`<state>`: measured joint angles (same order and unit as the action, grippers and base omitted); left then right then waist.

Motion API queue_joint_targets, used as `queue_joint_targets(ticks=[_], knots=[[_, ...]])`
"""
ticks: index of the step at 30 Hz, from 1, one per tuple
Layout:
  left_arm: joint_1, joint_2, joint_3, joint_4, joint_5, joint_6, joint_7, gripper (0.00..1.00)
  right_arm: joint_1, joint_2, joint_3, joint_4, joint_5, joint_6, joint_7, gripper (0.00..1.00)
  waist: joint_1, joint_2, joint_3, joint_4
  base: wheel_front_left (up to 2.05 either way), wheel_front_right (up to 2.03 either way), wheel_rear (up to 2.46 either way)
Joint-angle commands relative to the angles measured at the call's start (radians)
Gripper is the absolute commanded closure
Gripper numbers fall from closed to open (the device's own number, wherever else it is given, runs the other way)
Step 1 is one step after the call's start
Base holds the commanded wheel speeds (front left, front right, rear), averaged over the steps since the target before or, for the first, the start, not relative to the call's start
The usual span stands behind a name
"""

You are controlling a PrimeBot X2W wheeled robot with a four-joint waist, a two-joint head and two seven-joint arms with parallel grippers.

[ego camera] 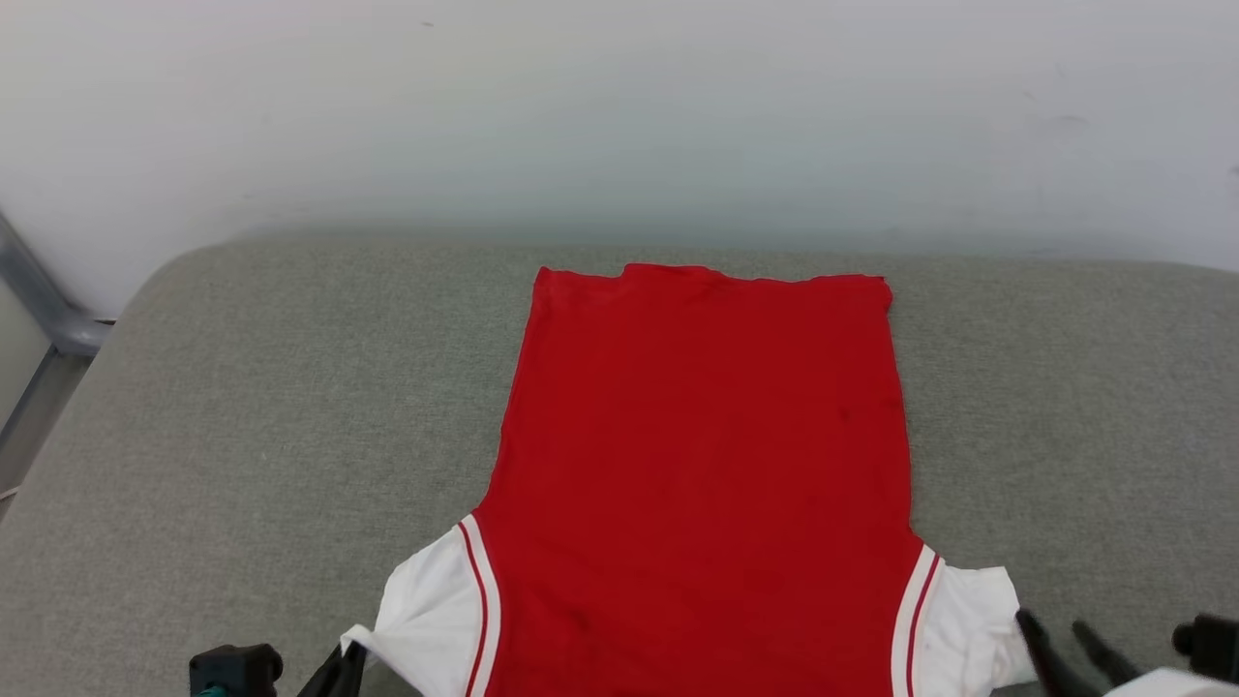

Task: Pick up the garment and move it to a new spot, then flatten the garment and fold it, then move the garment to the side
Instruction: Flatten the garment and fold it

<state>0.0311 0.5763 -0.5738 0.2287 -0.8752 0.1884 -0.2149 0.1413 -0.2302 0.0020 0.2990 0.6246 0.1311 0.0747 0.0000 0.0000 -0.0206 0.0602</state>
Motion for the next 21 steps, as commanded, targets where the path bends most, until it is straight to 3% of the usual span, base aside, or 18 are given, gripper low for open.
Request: queue_joint_targets(ticks=[1,7,15,21], knots=[[-0.016,-0.012,0.001,-0.012,0.001,0.003,-0.006,1.0,-0.044,-0.015,-0.022,-0.021,-0.02,-0.001,0.013,0.0,0.0,0.0,0.011,0.013,0.0,0.0,0.0],[-0.08,-0.026,0.007,-0.067,0.05,0.02,-0.024,1.0,-0.232,-0.039,-0.123,0.0,-0.068,-0.001,0.112,0.0,0.0,0.0,0.076,0.057,0.0,0.0,0.0],[-0.201,-0.072,0.017,-0.158,0.12,0.032,-0.041,1.0,-0.582,-0.12,-0.152,0.189,-0.085,-0.001,0.349,0.0,0.0,0.0,0.226,0.16,0.0,0.0,0.0],[-0.284,-0.115,0.011,-0.203,0.159,0.017,-0.045,1.0,-0.843,-0.194,-0.165,0.325,-0.14,-0.001,0.548,0.0,0.0,0.0,0.341,0.243,0.0,0.0,0.0]])
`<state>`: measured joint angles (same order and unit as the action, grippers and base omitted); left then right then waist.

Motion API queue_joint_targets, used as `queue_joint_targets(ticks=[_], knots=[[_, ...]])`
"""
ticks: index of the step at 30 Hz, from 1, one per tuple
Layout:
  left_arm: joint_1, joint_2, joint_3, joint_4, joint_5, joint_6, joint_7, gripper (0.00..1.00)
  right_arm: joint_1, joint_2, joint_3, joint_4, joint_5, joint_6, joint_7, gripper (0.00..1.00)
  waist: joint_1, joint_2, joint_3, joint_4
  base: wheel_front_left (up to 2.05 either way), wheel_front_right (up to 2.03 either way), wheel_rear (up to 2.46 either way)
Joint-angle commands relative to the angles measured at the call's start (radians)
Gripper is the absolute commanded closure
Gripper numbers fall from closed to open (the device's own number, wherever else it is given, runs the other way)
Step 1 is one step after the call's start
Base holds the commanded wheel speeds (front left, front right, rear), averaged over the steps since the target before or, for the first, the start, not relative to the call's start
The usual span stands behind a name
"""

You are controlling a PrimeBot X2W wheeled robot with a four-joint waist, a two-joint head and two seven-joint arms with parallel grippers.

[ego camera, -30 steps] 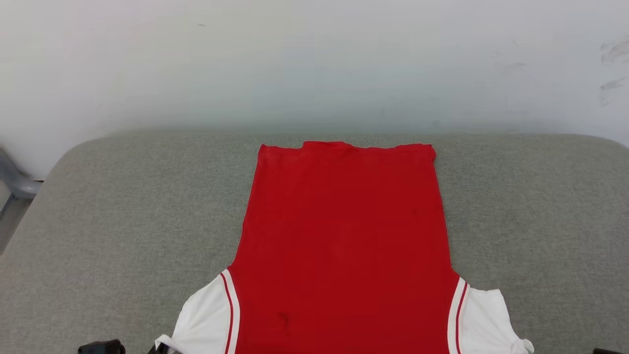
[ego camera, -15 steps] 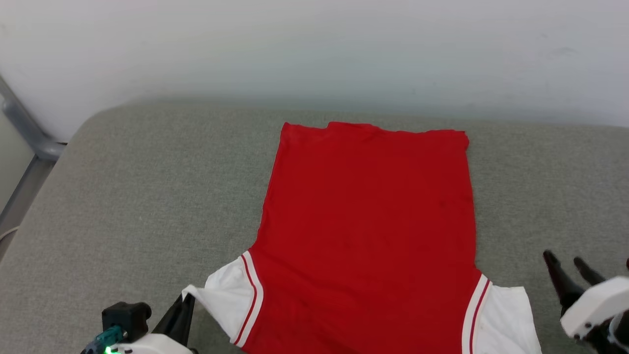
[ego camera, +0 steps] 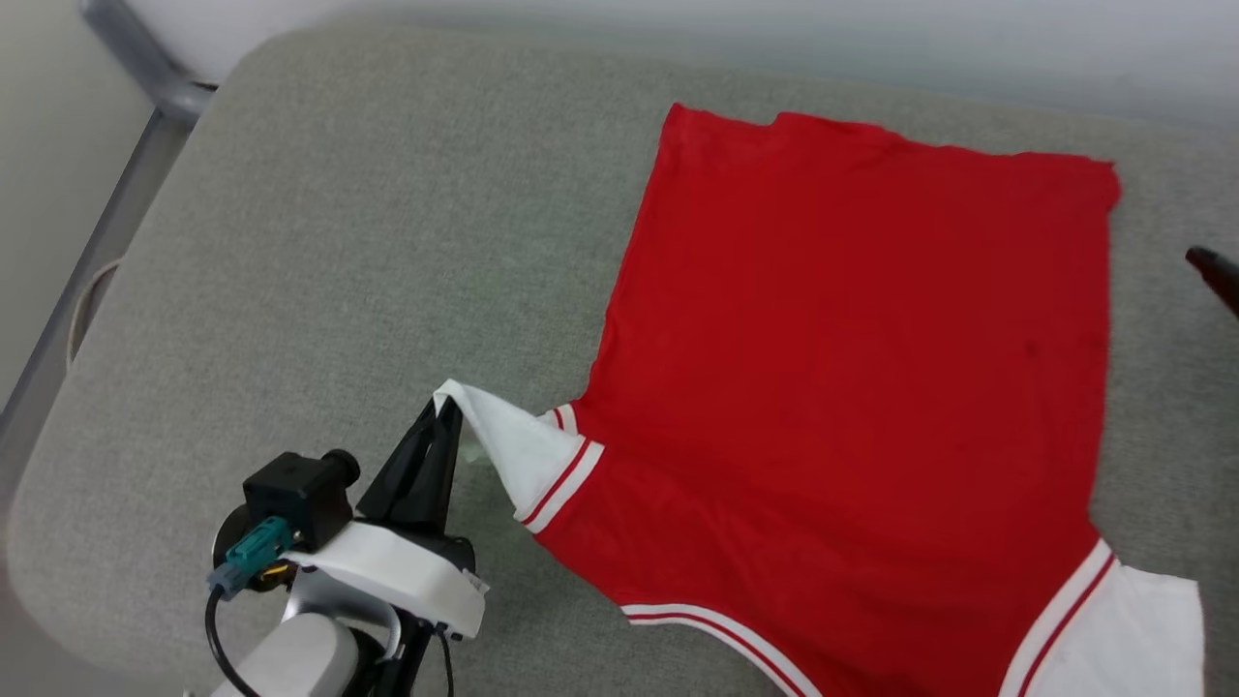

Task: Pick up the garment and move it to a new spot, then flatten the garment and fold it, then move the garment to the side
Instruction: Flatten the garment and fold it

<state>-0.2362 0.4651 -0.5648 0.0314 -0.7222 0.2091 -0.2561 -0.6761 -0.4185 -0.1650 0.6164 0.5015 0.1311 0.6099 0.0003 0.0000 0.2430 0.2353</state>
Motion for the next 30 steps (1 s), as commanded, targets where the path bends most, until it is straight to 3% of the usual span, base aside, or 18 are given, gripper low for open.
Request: queue_joint_targets(ticks=[1,7,12,17,21,23,24,25,30], knots=[[-0.026,-0.012,0.003,-0.013,0.011,-0.004,-0.005,1.0,-0.065,-0.013,0.006,0.027,-0.028,-0.001,0.048,0.0,-0.0003,0.0,0.095,0.077,0.0,0.0,0.0],[-0.067,-0.058,0.003,-0.061,0.045,-0.024,-0.009,1.0,-0.267,-0.024,-0.002,0.094,-0.123,-0.001,0.175,0.0,-0.0003,0.0,0.197,0.13,0.0,0.0,0.0],[-0.089,-0.092,0.017,-0.086,0.075,-0.05,-0.01,1.0,-0.37,-0.029,0.021,0.106,-0.194,-0.001,0.203,0.0,-0.0003,0.0,0.27,0.161,0.0,0.0,0.0],[-0.089,-0.127,0.048,-0.095,0.108,-0.068,-0.011,1.0,-0.397,-0.03,0.021,0.151,-0.233,-0.001,0.239,0.0,-0.0003,0.0,0.316,0.17,0.0,0.0,0.0],[-0.07,-0.153,0.068,-0.084,0.125,-0.088,-0.011,1.0,-0.34,-0.011,0.007,0.229,-0.267,-0.001,0.333,0.0,-0.0003,0.0,0.324,0.168,0.0,0.0,0.0],[-0.064,-0.163,0.079,-0.078,0.134,-0.098,-0.011,1.0,-0.315,0.002,0.0,0.255,-0.278,-0.001,0.385,0.61,-0.0003,0.0,0.327,0.168,0.0,0.0,0.0],[-0.061,-0.169,0.083,-0.076,0.139,-0.102,-0.011,1.0,-0.309,0.003,-0.006,0.254,-0.284,-0.001,0.393,0.76,-0.0003,0.0,0.328,0.169,0.0,0.0,0.0],[-0.06,-0.173,0.087,-0.073,0.143,-0.107,-0.011,1.0,-0.304,0.007,-0.013,0.254,-0.286,-0.001,0.401,1.0,-0.0003,0.0,0.328,0.171,0.0,0.0,0.0],[-0.051,-0.186,0.111,-0.045,0.158,-0.12,-0.011,1.0,-0.327,-0.007,-0.021,0.198,-0.286,-0.001,0.372,1.0,-0.0003,0.0,0.302,0.174,0.0,0.0,0.0]])
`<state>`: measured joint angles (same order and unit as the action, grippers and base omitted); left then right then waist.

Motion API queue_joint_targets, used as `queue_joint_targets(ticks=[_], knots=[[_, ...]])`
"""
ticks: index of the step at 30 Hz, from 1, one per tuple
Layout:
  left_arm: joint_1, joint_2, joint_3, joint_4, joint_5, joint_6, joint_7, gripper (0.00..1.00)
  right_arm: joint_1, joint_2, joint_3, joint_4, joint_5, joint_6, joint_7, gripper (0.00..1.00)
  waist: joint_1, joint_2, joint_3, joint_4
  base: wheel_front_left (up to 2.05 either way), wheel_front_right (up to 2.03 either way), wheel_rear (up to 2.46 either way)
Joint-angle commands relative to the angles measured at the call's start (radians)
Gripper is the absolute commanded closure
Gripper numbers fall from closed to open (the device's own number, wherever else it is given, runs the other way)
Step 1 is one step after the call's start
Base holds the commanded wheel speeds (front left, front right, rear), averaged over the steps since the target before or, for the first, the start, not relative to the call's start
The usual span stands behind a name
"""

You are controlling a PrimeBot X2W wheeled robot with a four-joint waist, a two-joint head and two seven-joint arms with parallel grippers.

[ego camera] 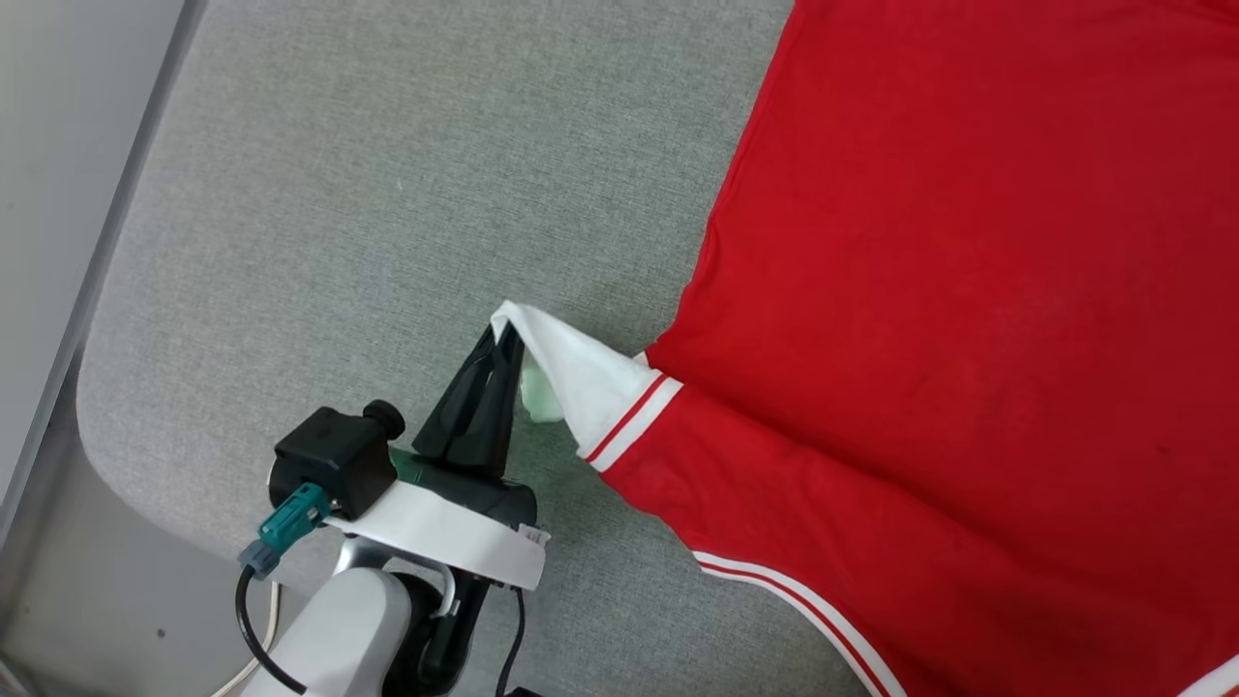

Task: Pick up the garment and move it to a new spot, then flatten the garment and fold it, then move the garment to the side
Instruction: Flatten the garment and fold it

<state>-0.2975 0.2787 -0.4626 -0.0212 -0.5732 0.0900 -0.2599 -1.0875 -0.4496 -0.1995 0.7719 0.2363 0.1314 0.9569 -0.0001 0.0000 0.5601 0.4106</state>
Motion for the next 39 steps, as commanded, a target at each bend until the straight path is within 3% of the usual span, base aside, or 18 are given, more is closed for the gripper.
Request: queue_joint_targets(ticks=[1,8,9,19,24,30,39], knots=[[0.015,-0.002,0.012,0.015,0.01,-0.004,-0.007,1.0,0.083,0.018,0.012,0.031,-0.018,-0.001,0.018,1.0,0.0001,0.0,-0.027,-0.003,0.0,0.0,0.0],[0.072,0.009,0.031,0.09,0.005,-0.002,-0.007,1.0,0.144,-0.038,0.028,-0.066,0.018,-0.002,-0.023,1.0,0.0001,0.0,-0.155,-0.052,0.0,0.0,0.0],[0.113,0.024,0.042,0.135,-0.01,0.008,0.002,1.0,0.265,-0.043,0.048,-0.144,0.067,-0.001,-0.051,1.0,0.0001,0.0,-0.237,-0.103,0.0,0.0,0.0],[0.198,0.058,0.064,0.21,-0.052,0.027,0.035,1.0,0.624,-0.003,0.025,-0.353,0.172,-0.001,-0.113,1.0,0.0001,0.0,-0.397,-0.23,0.0,0.0,0.0],[0.244,0.08,0.074,0.237,-0.072,0.033,0.052,1.0,0.831,0.055,-0.019,-0.502,0.195,-0.001,-0.161,1.0,0.0001,0.0,-0.457,-0.299,0.0,0.0,0.0],[0.294,0.091,0.082,0.265,-0.096,0.043,0.068,1.0,1.052,0.167,-0.094,-0.645,0.2,-0.001,-0.185,1.0,0.0001,0.0,-0.524,-0.374,0.0,0.0,0.0],[0.31,0.103,0.087,0.288,-0.114,0.043,0.077,1.0,1.279,0.34,-0.149,-0.752,0.174,-0.001,-0.216,1.0,0.0001,0.0,-0.547,-0.434,0.0,0.0,0.0]])
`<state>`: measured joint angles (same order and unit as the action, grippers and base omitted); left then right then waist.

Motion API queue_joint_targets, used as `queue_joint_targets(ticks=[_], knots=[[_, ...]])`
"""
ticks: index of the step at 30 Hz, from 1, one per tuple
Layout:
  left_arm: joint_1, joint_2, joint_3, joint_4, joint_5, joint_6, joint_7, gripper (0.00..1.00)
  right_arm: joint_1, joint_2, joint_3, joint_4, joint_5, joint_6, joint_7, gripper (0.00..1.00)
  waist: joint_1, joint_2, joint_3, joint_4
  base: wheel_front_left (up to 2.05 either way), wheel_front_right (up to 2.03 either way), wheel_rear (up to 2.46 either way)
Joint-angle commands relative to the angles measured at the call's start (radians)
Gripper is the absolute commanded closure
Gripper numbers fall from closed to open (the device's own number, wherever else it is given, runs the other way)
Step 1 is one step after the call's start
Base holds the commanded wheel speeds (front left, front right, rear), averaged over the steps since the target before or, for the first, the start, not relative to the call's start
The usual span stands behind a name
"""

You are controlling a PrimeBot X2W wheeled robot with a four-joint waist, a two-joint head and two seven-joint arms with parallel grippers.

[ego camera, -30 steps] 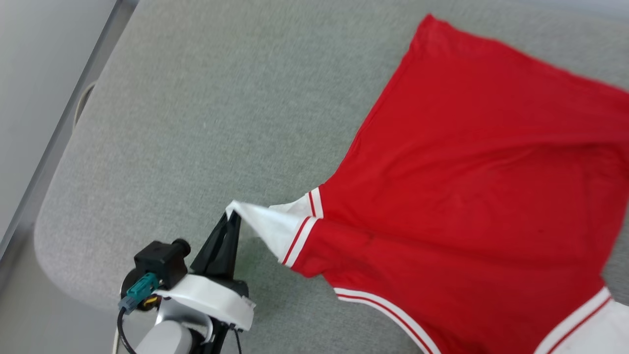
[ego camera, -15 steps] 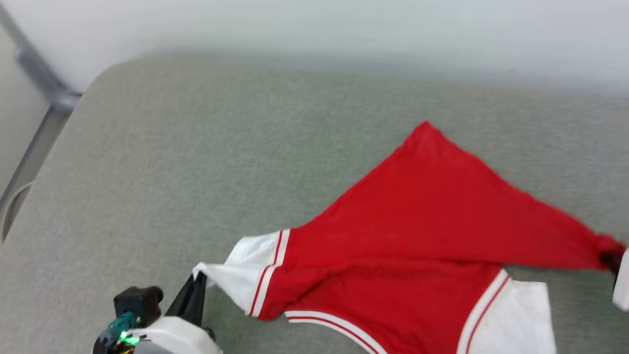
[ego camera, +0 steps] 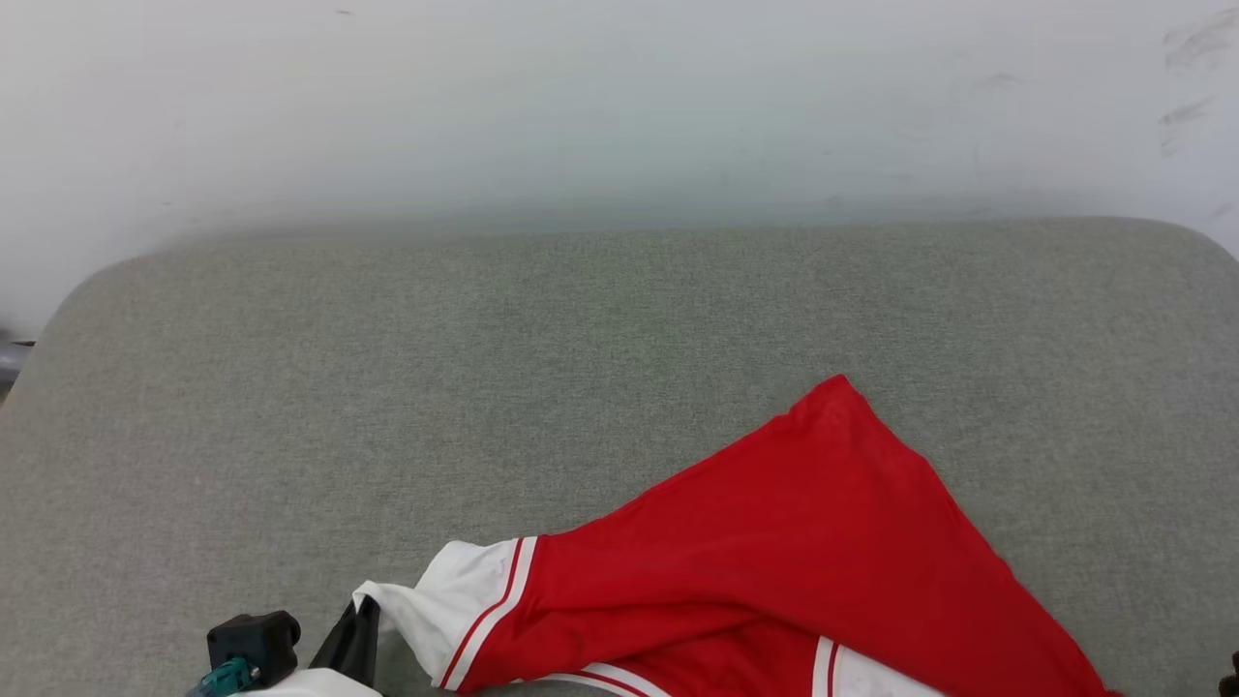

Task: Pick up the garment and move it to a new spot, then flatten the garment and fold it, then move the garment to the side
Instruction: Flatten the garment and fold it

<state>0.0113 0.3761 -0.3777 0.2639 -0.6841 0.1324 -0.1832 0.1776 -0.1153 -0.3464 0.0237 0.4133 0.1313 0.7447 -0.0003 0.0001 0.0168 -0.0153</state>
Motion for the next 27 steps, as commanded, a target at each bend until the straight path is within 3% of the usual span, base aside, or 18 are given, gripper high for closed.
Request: queue_joint_targets(ticks=[1,3,5,12,17,21,27], knots=[[0.0,0.005,0.001,0.005,-0.004,0.0,0.002,1.0,0.031,0.018,-0.005,-0.002,-0.006,-0.001,-0.011,1.0,0.0003,-0.0001,-0.003,-0.01,0.0,0.0,0.0],[-0.004,0.005,-0.001,0.011,-0.006,-0.002,0.004,1.0,0.048,0.037,0.0,0.004,0.001,-0.001,-0.038,0.99,0.0003,-0.0001,-0.001,-0.013,0.0,0.0,0.0],[-0.009,0.004,-0.003,0.015,-0.005,-0.003,0.004,1.0,0.05,0.048,0.011,0.012,0.004,-0.001,-0.078,0.0,0.0003,-0.0001,0.002,-0.015,0.0,0.0,0.0],[-0.029,0.006,-0.016,0.003,0.01,0.001,-0.001,1.0,-0.054,0.045,0.027,0.013,-0.023,-0.001,-0.383,0.0,0.0003,-0.0001,0.016,-0.007,0.0,0.0,0.0],[-0.06,0.01,-0.02,-0.018,0.023,0.005,-0.003,1.0,-0.18,-0.012,0.076,0.095,-0.021,-0.001,-0.489,0.0,0.0003,-0.0001,0.045,0.012,0.0,0.0,0.0],[-0.093,0.007,-0.023,-0.043,0.035,0.008,-0.007,1.0,-0.305,-0.074,0.145,0.194,0.003,-0.001,-0.461,0.0,0.0003,-0.0001,0.081,0.036,0.0,0.0,0.0],[-0.143,-0.003,-0.039,-0.083,0.06,0.006,-0.013,1.0,-0.518,-0.187,0.285,0.332,0.07,-0.001,-0.214,0.0,0.0003,-0.0001,0.146,0.087,0.0,0.0,0.0]])
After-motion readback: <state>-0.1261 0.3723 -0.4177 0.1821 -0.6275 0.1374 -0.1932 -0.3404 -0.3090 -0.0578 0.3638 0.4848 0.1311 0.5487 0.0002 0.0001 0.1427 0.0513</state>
